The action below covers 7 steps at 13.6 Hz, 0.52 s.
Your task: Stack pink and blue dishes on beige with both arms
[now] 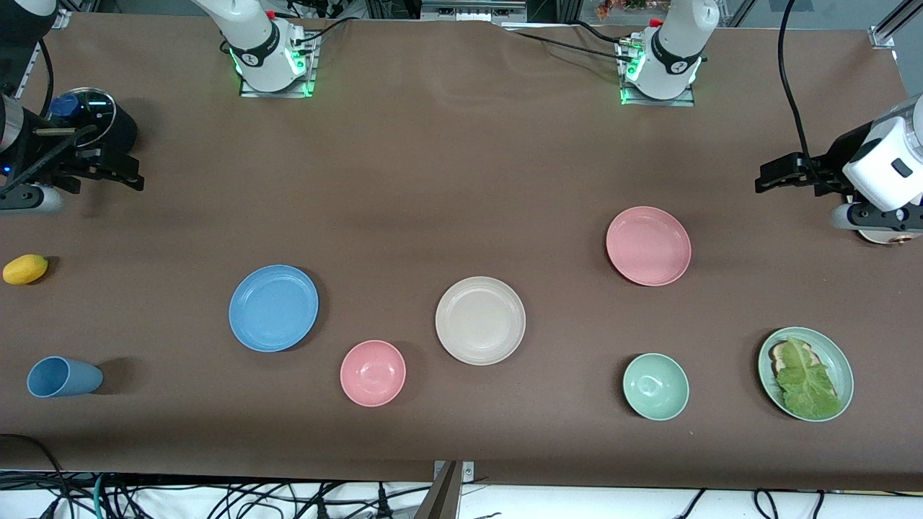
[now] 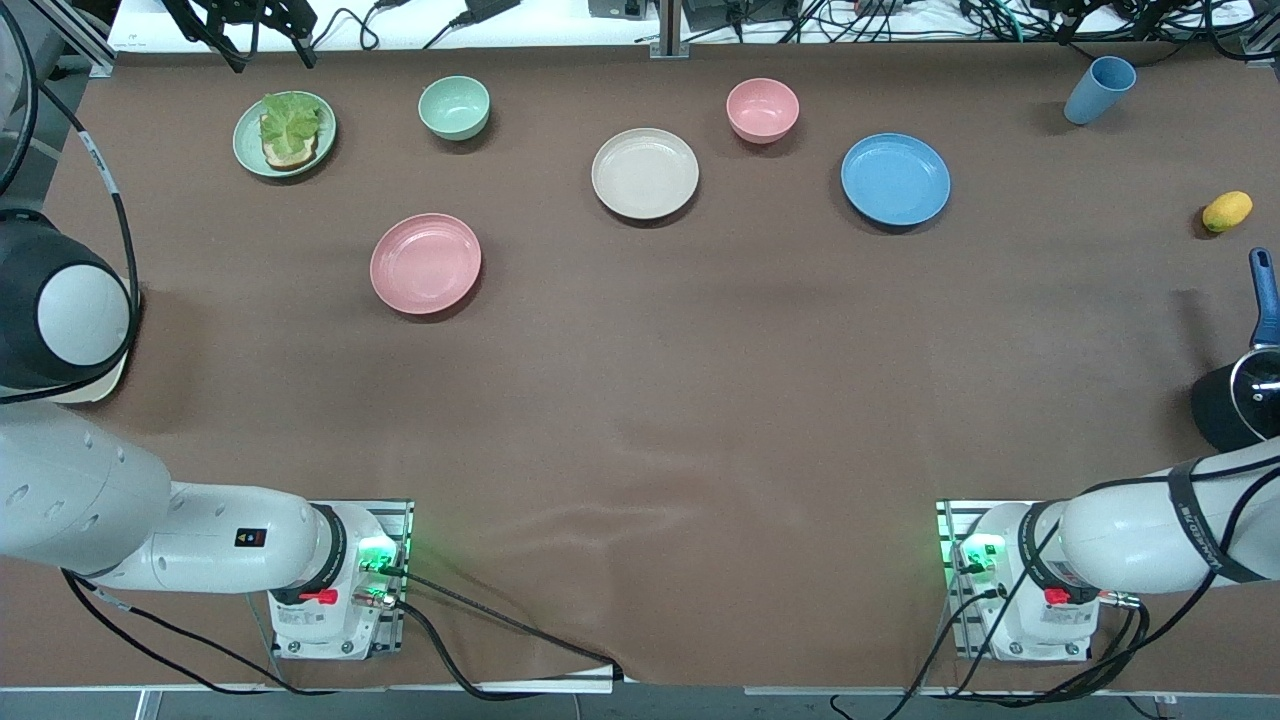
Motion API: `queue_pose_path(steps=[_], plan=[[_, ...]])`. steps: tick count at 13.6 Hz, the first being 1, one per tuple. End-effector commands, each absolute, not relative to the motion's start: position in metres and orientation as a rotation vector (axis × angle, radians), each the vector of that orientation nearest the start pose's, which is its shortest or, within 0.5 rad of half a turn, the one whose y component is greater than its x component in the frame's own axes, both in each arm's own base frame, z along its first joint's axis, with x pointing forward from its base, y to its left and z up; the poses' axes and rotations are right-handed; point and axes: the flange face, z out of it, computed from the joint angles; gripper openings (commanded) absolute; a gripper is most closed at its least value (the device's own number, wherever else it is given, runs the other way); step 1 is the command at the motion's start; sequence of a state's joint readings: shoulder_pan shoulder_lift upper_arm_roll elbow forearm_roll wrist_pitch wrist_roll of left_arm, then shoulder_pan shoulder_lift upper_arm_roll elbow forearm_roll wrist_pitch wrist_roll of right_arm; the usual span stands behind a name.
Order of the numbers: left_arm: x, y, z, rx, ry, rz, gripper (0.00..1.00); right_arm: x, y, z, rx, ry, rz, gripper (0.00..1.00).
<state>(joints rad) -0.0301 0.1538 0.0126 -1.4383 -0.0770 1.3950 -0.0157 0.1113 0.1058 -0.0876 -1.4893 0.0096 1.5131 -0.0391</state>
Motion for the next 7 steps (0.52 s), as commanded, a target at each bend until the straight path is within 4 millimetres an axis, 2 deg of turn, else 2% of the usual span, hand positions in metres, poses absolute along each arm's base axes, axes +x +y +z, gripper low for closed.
queue_pose_path(steps=[1,7], plan=[[0.5826,-0.017,0.5884,-3.184,0.045,0.309,1.0,0.5836,0.0178,0.6044,-3.142,-0.083,0.084,1.0],[0.5826,-0.017,0.5884,-3.185,0.047,0.309,1.0,0.5842,0.0171,0.6038,-3.143,-0.08,0.089,1.0]])
